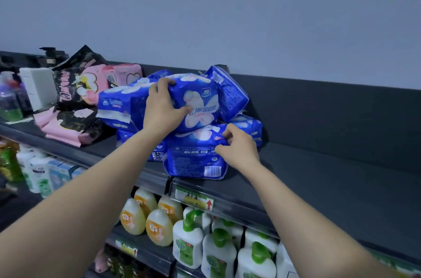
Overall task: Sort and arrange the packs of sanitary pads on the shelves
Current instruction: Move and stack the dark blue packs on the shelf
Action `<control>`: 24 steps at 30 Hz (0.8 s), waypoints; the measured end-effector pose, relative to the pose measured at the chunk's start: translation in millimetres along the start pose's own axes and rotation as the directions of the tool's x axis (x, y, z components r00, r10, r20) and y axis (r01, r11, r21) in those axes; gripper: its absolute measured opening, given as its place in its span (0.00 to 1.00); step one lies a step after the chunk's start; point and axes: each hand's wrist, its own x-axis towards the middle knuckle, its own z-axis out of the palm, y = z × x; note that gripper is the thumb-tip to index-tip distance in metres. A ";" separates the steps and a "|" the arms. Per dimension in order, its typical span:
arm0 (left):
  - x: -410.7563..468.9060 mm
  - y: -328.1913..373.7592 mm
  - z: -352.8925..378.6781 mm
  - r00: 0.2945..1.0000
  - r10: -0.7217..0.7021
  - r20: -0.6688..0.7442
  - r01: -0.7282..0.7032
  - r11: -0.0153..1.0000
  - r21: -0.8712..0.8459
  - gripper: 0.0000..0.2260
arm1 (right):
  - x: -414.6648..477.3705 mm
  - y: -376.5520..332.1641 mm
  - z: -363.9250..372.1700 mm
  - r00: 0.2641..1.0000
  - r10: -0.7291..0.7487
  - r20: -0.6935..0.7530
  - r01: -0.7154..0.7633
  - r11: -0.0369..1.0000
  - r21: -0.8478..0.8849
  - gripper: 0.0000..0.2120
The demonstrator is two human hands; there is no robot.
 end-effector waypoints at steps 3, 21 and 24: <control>-2.0 -2.2 0.5 0.998 -0.047 -0.050 0.037 0.982 -0.183 0.27 | -2.5 9.4 -1.9 0.991 0.075 -0.112 -0.064 0.993 0.096 0.10; -52.1 -19.4 23.3 0.938 -0.336 0.089 0.277 0.568 -0.775 0.24 | -55.4 80.2 -31.9 0.528 0.357 -0.771 0.179 0.840 0.512 0.13; -62.9 -24.1 27.2 0.942 -0.326 0.085 0.291 0.662 -0.691 0.26 | -58.8 85.4 -33.0 0.602 0.398 -0.693 0.136 0.804 0.579 0.15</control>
